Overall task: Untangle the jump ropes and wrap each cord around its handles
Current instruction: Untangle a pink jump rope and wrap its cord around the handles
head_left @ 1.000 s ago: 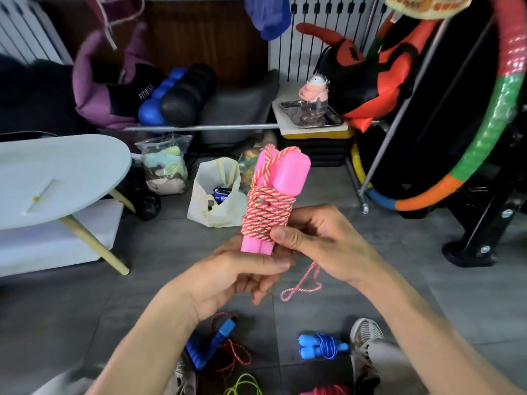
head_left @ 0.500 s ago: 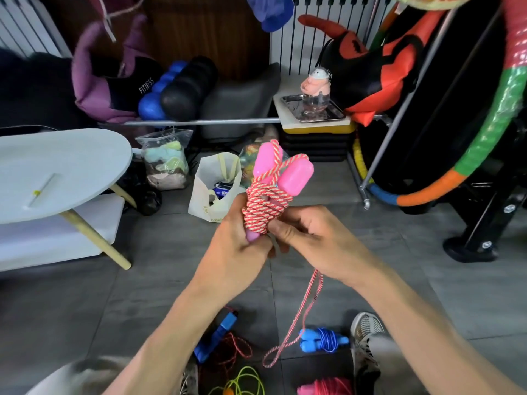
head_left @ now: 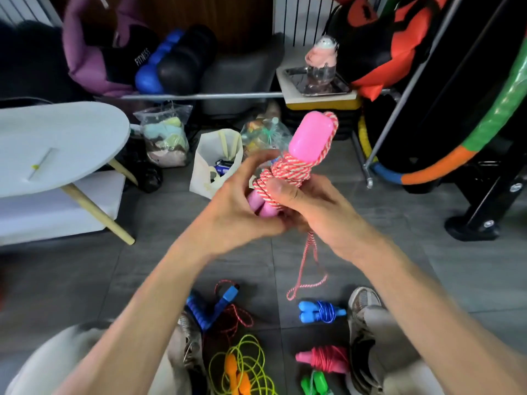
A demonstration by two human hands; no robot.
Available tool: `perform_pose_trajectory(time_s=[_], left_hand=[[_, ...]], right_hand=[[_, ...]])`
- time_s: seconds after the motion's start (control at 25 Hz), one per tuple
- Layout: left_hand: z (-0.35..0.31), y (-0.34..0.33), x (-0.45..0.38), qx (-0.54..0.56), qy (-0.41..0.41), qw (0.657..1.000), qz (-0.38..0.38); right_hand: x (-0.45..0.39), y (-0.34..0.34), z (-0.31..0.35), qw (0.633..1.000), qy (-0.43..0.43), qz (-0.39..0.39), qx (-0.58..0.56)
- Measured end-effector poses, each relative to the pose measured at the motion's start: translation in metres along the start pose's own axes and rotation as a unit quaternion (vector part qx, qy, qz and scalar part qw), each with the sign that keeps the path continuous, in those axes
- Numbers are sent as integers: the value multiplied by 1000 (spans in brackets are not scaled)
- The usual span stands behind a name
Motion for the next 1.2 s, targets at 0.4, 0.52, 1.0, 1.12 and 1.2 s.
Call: perform_pose_trajectory(time_s=[0.4,0.52,1.0,1.12,1.2], left_hand=[[14,-8,1,-38,16,998,-38],[10,-6,2,-182,-54,977,-101],[-2,-32,19,-587,-76,783,-189],[2,-28,15,-449,-89,872,-171],[7,-18,15,-174,-15,980,-97]], right_hand=[[13,4,1,979,10,26,200],[13,4,3,977,10,-29,212],[8,-2,-17,964,-160,-211,-14],[7,0,-14,962,-115,-248,3],[7,-4,-6,976,-68,-208,13]])
Point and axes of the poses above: each hand's wrist, its own x-axis away from the middle knuckle, its own y-axis out of the back of the hand, z = x × y, the point moved 4 cm from there along -x, towards the middle knuckle, and after that the axes turned 4 degrees about -y, right-handed, at the moved point
